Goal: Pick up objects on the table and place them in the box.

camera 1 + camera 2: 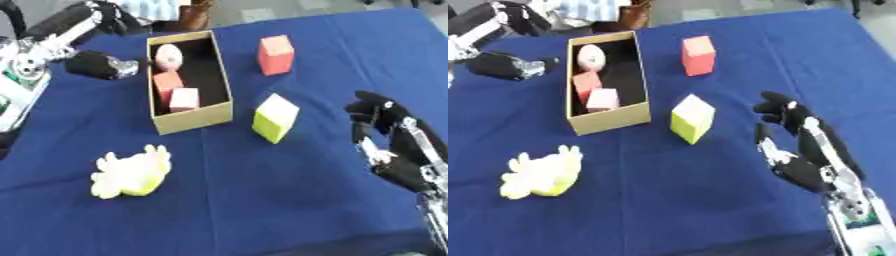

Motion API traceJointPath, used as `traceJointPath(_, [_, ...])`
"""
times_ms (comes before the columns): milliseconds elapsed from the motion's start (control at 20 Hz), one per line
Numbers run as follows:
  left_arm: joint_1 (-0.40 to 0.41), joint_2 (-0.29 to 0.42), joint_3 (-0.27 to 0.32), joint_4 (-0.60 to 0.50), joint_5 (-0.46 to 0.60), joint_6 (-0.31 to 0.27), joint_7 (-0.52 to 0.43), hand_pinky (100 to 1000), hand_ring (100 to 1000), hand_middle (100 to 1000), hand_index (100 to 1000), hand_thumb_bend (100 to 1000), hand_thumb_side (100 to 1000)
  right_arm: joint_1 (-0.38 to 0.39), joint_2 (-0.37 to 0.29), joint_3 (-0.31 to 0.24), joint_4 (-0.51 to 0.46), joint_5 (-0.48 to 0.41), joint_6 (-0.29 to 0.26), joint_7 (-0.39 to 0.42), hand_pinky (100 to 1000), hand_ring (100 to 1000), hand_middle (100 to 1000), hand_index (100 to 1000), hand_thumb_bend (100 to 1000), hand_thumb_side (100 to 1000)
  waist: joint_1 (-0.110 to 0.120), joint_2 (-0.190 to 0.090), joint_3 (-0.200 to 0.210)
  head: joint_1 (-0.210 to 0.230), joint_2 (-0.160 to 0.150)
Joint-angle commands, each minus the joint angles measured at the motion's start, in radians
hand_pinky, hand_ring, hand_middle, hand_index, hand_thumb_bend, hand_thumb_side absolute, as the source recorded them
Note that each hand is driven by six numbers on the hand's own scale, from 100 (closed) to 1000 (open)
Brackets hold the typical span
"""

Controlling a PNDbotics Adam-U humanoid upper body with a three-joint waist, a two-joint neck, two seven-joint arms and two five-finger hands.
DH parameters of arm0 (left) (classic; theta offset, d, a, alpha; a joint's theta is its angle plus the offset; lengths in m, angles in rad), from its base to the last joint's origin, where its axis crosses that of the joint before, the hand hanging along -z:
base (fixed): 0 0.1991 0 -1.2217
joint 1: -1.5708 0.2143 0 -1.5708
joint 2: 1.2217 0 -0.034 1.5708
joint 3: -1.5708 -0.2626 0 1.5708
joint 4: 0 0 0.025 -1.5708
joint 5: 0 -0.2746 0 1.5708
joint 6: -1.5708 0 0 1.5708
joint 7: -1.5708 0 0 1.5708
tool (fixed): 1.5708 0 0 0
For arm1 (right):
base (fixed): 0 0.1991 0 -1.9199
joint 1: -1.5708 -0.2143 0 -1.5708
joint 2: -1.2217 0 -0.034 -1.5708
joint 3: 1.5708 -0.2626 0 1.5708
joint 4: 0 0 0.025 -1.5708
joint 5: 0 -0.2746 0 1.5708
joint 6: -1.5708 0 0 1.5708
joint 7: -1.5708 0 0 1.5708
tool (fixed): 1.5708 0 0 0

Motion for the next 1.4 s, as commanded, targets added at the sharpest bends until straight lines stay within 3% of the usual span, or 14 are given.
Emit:
traceJointPath(50, [0.03, 0.035, 0.049, -0.088, 0.083, 0.034, 0.038, 729, 691, 693, 799, 406, 561, -0.04, -0.074, 0.013, -0.009, 0.005, -0.003, 0.018, 828, 838, 732, 910, 100, 369, -0.014, -0.029, 0.008, -0.007, 0.003])
traceJointPath(300, [0.127, 0.006, 0.092, -0.167, 0.177, 0.064, 0.094, 707, 671, 664, 781, 365, 571, -0.118, -0.183, 0.06, 0.007, 0.028, -0.014, 0.075, 841, 868, 783, 934, 100, 403, -0.019, -0.029, 0.03, -0.017, 0.011])
traceJointPath(350, [0.146, -0.001, 0.098, -0.178, 0.192, 0.069, 0.102, 704, 669, 661, 779, 360, 576, -0.135, -0.207, 0.074, 0.01, 0.037, -0.018, 0.097, 844, 878, 795, 941, 100, 436, -0.021, -0.029, 0.033, -0.02, 0.013])
traceJointPath(750, [0.239, -0.034, 0.115, -0.235, 0.242, 0.087, 0.118, 694, 659, 650, 774, 346, 586, -0.268, -0.352, 0.187, 0.035, 0.13, -0.083, 0.312, 864, 949, 909, 990, 100, 449, -0.032, -0.033, 0.059, -0.031, 0.028])
traceJointPath(1050, [0.265, -0.052, 0.123, -0.251, 0.251, 0.095, 0.119, 691, 657, 647, 773, 343, 593, -0.364, -0.383, 0.27, 0.06, 0.274, -0.188, 0.431, 864, 970, 948, 1000, 100, 478, -0.04, -0.036, 0.078, -0.042, 0.036])
traceJointPath(1400, [0.269, -0.061, 0.123, -0.251, 0.251, 0.097, 0.112, 691, 657, 647, 774, 340, 597, -0.421, -0.35, 0.299, 0.197, 0.363, -0.253, 0.447, 872, 982, 966, 1000, 100, 533, -0.043, -0.034, 0.098, -0.051, 0.037])
